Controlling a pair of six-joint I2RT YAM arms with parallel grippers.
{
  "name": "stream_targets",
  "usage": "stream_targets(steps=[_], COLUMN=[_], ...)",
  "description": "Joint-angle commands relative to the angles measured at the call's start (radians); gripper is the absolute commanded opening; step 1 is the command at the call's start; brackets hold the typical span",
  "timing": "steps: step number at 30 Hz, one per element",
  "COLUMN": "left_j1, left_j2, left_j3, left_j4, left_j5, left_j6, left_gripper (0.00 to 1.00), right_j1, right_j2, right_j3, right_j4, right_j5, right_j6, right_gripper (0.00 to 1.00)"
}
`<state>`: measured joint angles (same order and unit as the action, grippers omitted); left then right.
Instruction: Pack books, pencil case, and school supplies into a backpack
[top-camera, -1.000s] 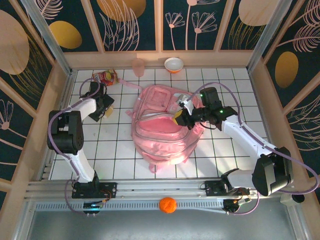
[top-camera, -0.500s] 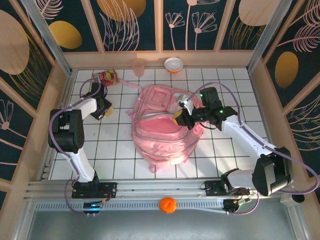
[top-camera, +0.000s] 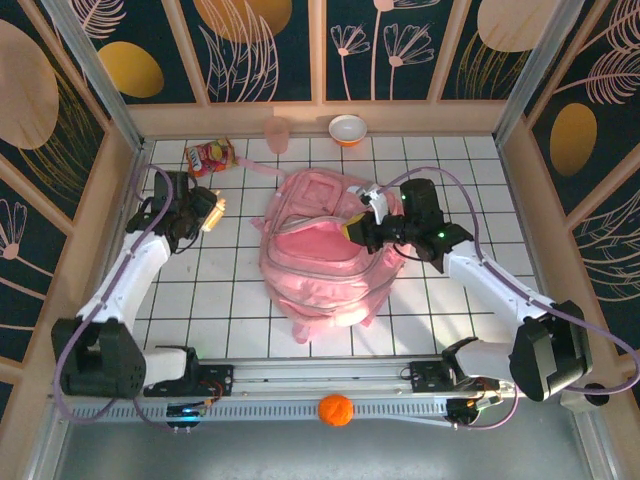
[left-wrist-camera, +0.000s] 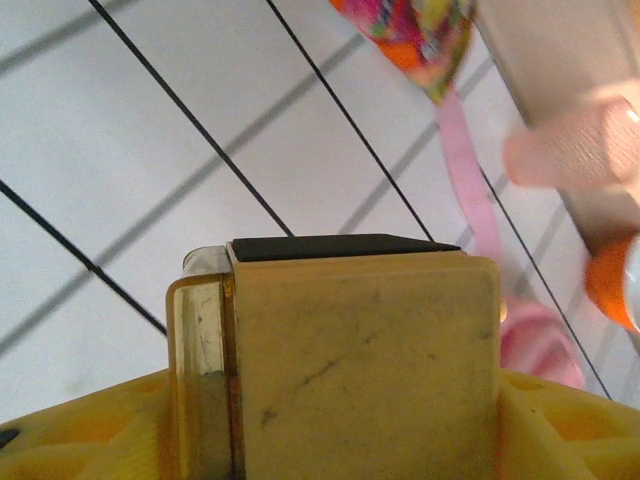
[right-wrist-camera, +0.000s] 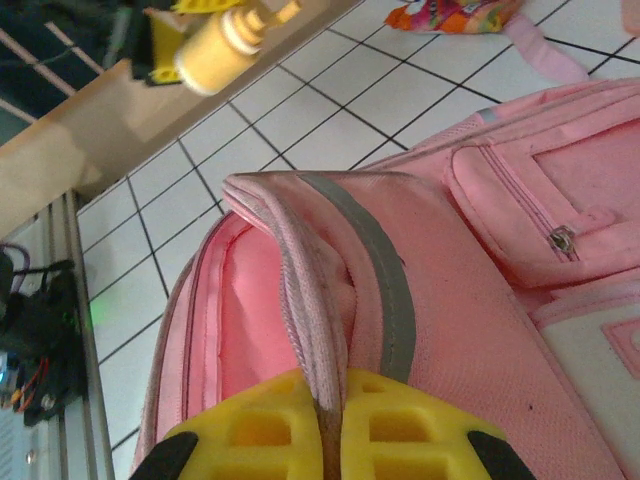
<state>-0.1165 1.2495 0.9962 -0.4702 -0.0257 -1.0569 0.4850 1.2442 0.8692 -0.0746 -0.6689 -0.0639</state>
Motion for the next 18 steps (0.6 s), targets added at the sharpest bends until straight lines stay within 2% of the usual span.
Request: stream_targets(steps=[1, 3, 8, 13, 18], left_j1=[-0.077, -0.128, -0.268, -0.393, -0.493], left_j2=[-0.068, -0.109, -0.134, -0.089, -0.035], left_j3=[-0.032, -0.051, -0.03, 0.038, 0.09], left_j4=[-0.076, -0.075, -0.107, -0.108, -0.132], left_j5=[0.092, 0.13, 0.141, 0.171, 0.192], left_j6=[-0.099, -0.156, -0.246, -0.327, -0.352], left_gripper=[0.53, 0.53, 0.54, 0.56, 0.56], right_j1=[0.029, 0.052, 0.088, 0.105, 0.11], right_j2=[-0.034, -0.022, -0.004, 0.019, 0.045], right_j3=[0.011, 0.019, 0.03, 0.024, 0.027], right_j4=[0.207, 0.218, 0.241, 0.284, 0.302], right_j5=[0.097, 0.125, 0.198, 0.201, 0.219], right_j6=[0.141, 0.149, 0.167, 0.181, 0.194], right_gripper=[0.0, 0.0, 0.0, 0.0, 0.0])
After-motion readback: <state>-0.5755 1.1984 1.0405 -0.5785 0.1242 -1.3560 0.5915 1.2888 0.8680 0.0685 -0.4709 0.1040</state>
